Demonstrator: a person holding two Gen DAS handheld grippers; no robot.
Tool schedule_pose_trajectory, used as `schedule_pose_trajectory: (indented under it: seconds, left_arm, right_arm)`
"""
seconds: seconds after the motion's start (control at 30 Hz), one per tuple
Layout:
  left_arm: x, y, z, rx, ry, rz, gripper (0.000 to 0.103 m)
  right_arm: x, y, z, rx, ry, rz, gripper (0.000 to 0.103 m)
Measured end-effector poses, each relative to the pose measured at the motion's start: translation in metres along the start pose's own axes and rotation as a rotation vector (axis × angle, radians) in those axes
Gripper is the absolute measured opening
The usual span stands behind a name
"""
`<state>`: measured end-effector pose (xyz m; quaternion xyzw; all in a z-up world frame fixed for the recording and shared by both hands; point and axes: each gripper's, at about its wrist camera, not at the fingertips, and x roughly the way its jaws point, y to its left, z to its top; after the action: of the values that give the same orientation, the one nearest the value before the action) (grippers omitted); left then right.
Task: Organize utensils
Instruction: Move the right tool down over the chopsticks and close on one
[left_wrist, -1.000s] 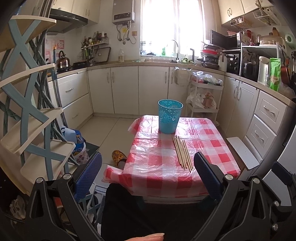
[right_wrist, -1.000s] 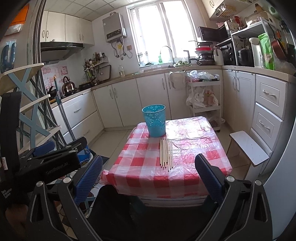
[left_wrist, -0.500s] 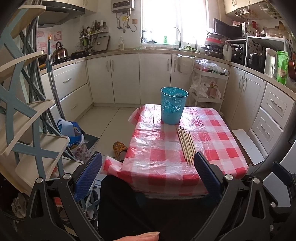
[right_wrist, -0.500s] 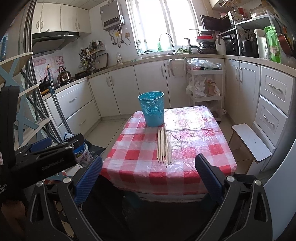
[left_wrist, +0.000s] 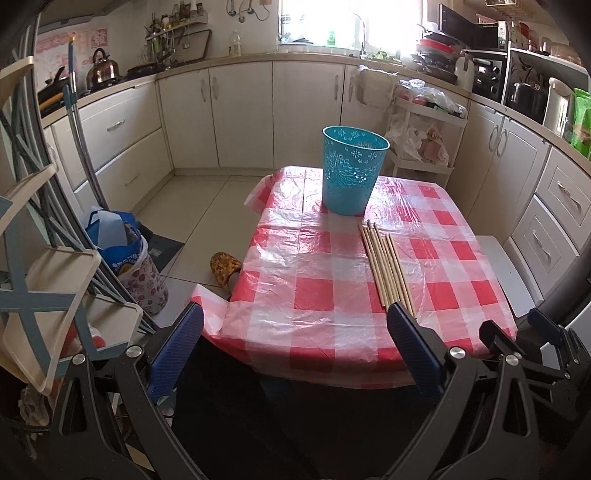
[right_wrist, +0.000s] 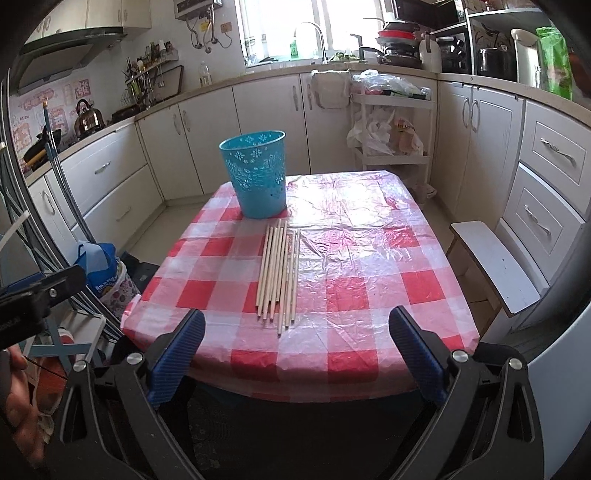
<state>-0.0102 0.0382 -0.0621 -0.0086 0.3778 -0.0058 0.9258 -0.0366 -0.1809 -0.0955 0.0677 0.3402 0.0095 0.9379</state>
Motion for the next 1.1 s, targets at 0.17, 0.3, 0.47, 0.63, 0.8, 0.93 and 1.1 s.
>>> schedule_pose_trajectory:
  seconds: [0.17,0.3,0.47,0.63,0.8,0.93,1.1]
  left_arm:
    - [0.033,-0.006,0.005,0.01,0.036,-0.01,0.095]
    - [0.054,-0.011,0.01,0.02,0.06,-0.023,0.095]
    - [0.083,-0.015,0.021,0.026,0.086,-0.041,0.095]
    - [0.123,-0.021,0.037,0.019,0.118,-0.051,0.095]
    - [0.16,-0.031,0.052,0.016,0.15,-0.069,0.095]
    - [0.188,-0.046,0.06,0.041,0.168,-0.078,0.095]
    - [0.228,-0.068,0.065,0.083,0.201,-0.077,0.095]
  right_arm:
    - [0.068,-0.002,0.015,-0.05,0.081,0.016,0.074]
    - [0.126,-0.004,0.03,-0.069,0.151,0.024,0.053]
    - [0.189,-0.008,0.044,-0.065,0.227,0.025,0.037]
    - [0.225,-0.009,0.055,-0.086,0.248,0.034,0.028]
    - [0.242,-0.011,0.067,-0.122,0.265,0.038,0.017]
    - [0.249,-0.016,0.069,-0.153,0.267,0.06,0.008]
    - [0.249,-0.022,0.069,-0.141,0.263,0.109,0.008]
